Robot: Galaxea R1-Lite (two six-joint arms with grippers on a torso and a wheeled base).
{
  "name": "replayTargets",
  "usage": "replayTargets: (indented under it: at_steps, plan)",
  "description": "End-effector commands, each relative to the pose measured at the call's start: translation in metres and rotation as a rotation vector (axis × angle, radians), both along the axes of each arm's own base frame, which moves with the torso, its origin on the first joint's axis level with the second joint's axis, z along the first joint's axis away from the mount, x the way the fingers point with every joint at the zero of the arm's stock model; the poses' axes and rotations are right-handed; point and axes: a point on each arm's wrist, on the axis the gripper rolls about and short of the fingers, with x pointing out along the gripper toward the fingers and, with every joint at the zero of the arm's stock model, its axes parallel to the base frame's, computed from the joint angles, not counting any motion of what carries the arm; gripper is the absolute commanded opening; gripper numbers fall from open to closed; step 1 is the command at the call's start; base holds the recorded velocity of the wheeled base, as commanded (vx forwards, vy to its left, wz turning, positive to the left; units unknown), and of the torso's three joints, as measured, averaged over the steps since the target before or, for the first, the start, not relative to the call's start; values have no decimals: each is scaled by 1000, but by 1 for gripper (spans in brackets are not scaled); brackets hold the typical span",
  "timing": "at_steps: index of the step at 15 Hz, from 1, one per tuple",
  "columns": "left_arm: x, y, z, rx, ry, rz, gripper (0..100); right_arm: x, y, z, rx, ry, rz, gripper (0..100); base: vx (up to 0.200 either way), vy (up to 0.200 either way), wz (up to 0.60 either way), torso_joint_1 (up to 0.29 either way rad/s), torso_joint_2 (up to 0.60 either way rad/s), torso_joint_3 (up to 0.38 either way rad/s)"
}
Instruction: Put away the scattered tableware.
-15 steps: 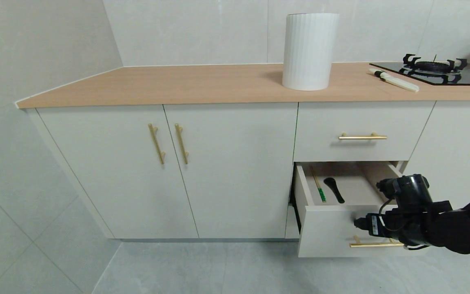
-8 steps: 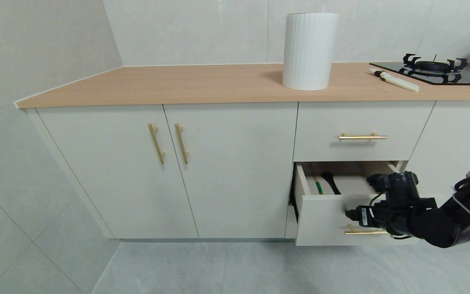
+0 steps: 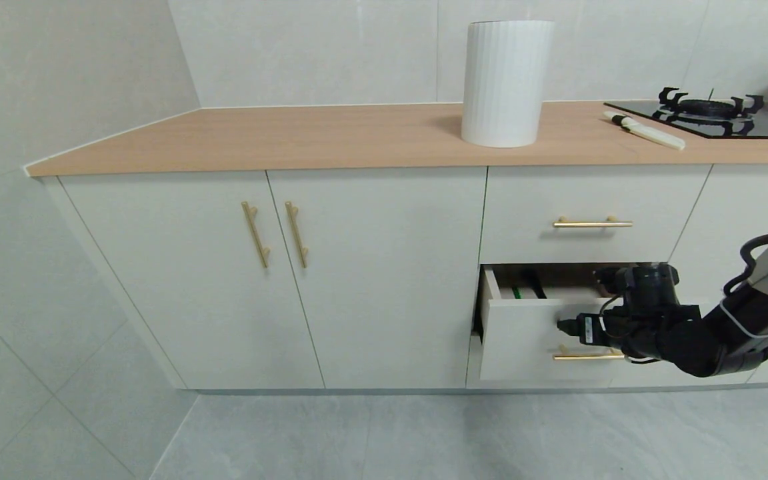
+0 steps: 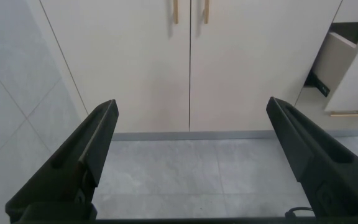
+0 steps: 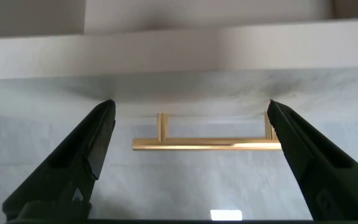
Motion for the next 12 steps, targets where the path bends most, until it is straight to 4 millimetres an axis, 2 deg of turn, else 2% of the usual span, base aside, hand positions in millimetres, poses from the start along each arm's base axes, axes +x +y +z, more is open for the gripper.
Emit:
replayTargets:
  at_steps: [1,7,12]
  plan:
    - [0,0,0,1,2,0,100,11,-4,-6,1,-8,-13,100,0,0,0,0,0,0]
    - [0,0,0,1,2,0,100,42,-5,8,-15,-111,-3,100,0,0,0,0,0,0]
    - [0,0,0,0,2,0,100,56,-4,4,-20,-135,58,100,0,0,0,0,0,0]
